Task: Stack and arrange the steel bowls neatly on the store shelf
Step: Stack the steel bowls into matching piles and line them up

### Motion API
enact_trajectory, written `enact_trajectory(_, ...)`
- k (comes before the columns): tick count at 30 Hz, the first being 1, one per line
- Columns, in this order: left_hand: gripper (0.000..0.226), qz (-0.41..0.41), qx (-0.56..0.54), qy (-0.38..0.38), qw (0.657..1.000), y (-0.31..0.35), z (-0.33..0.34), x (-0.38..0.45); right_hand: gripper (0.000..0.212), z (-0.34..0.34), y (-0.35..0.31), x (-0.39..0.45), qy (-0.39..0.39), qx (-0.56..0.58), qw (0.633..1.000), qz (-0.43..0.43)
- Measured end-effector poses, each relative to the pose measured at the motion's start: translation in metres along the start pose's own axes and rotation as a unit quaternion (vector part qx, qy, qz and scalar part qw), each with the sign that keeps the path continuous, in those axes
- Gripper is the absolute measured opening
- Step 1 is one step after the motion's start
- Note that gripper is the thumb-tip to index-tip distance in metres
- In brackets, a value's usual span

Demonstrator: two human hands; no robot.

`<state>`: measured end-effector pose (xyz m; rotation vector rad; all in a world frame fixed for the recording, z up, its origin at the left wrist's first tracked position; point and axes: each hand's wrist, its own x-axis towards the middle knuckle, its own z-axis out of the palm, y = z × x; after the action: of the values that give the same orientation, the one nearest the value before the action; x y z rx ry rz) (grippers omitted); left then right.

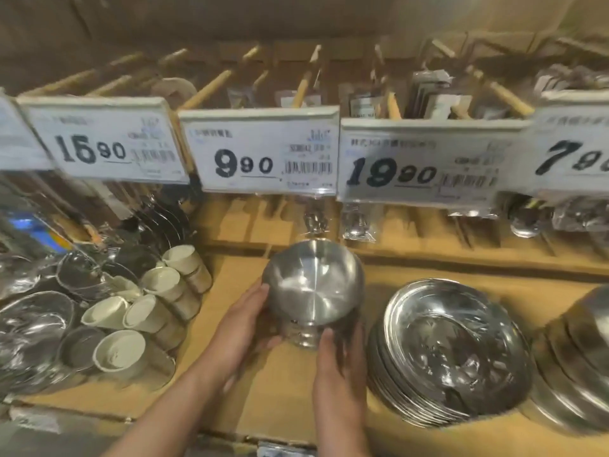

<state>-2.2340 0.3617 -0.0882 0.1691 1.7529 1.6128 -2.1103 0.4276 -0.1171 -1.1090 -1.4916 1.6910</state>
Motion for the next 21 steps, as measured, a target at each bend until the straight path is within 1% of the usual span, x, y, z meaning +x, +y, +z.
enact_trajectory(2, 0.03, 0.003, 0.004, -0.009, 1.0, 0.004, 0.004, 0.007, 0.058, 0.004, -0.002, 0.004, 0.009, -0.007, 1.0, -0.019)
enact_trajectory(6, 0.029, 0.02, -0.005, -0.004, 1.0, 0.008, 0.012, 0.02, 0.059, 0.009, -0.005, 0.013, 0.034, -0.02, 0.995, -0.089)
enact_trajectory(7, 0.03, 0.022, -0.004, -0.01, 1.0, 0.009, 0.015, 0.022, 0.06, 0.01, -0.006, 0.017, 0.036, -0.016, 0.996, -0.086)
enact_trajectory(9, 0.031, 0.02, -0.005, -0.023, 1.0, 0.013, 0.022, 0.024, 0.064, 0.013, -0.008, 0.024, 0.037, -0.015, 0.998, -0.051)
enact_trajectory(11, 0.031, 0.018, -0.014, -0.032, 0.999, 0.016, 0.026, 0.027, 0.06, 0.016, -0.007, 0.03, 0.045, -0.008, 0.999, -0.022)
enact_trajectory(14, 0.033, 0.014, -0.019, -0.027, 0.999, 0.017, 0.03, 0.032, 0.06, 0.019, -0.008, 0.026, 0.058, -0.01, 0.998, -0.036)
enact_trajectory(16, 0.034, 0.009, -0.023, -0.028, 0.999, 0.017, 0.034, 0.032, 0.067, 0.022, -0.009, 0.017, 0.057, -0.008, 0.997, -0.057)
enact_trajectory(17, 0.033, 0.007, -0.024, -0.031, 0.999, 0.018, 0.036, 0.031, 0.071, 0.022, -0.009, 0.013, 0.055, -0.006, 0.997, -0.05)
enact_trajectory(19, 0.028, 0.006, -0.02, -0.05, 0.999, 0.02, 0.04, 0.026, 0.075, 0.019, -0.004, 0.004, 0.049, -0.011, 0.999, 0.001)
enact_trajectory(21, 0.027, 0.005, -0.027, -0.066, 0.997, 0.025, 0.043, 0.016, 0.07, 0.014, -0.001, -0.005, 0.023, -0.003, 0.999, 0.045)
